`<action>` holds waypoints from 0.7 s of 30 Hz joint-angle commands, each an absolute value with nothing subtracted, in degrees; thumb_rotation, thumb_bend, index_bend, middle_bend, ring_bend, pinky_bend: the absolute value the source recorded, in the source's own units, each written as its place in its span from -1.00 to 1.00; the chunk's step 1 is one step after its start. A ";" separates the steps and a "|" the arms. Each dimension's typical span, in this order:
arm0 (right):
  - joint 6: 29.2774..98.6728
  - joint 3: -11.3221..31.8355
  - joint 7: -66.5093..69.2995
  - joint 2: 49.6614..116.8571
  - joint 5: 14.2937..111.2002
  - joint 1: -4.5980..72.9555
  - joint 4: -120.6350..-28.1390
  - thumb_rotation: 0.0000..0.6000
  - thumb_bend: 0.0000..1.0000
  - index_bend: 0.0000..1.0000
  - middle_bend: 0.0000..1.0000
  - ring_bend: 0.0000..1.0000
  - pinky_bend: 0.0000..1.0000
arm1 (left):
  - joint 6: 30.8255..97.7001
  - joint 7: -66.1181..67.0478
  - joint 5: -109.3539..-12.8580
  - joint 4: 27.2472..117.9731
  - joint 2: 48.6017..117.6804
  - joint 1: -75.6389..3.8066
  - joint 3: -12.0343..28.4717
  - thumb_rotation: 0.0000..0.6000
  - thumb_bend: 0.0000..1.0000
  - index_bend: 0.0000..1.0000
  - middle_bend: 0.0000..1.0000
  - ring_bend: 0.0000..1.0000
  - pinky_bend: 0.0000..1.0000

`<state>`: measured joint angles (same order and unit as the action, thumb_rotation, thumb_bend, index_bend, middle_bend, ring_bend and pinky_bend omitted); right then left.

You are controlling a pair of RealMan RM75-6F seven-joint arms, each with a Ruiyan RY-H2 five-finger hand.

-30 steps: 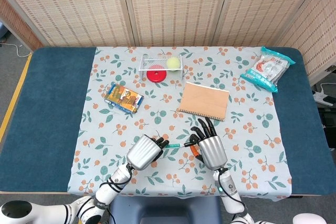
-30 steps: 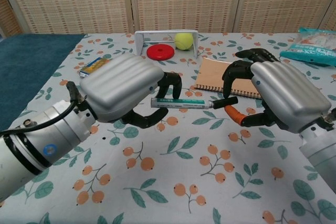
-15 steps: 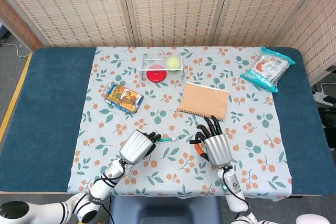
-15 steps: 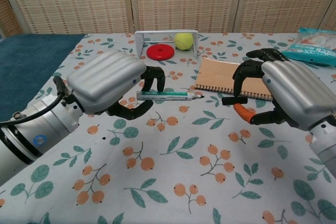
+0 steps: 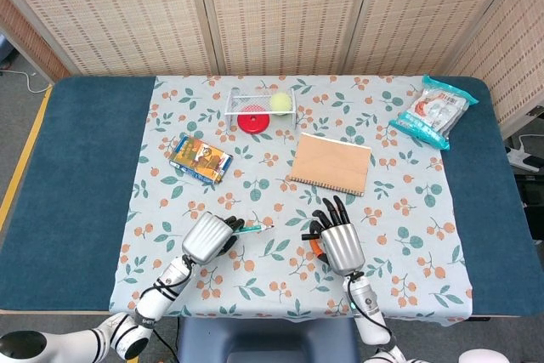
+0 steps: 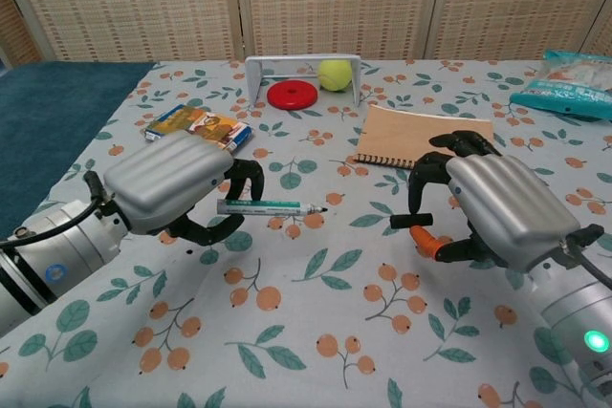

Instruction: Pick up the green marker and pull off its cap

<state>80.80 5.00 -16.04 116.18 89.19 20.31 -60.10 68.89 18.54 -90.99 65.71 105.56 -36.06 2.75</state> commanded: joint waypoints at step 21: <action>78.56 3.36 -19.51 110.13 88.29 19.37 -69.52 1.00 -0.08 -1.00 -0.85 -1.00 -1.00 | 60.93 13.73 -84.99 74.95 98.36 -36.81 3.49 1.00 -0.16 -0.72 -0.67 0.10 0.92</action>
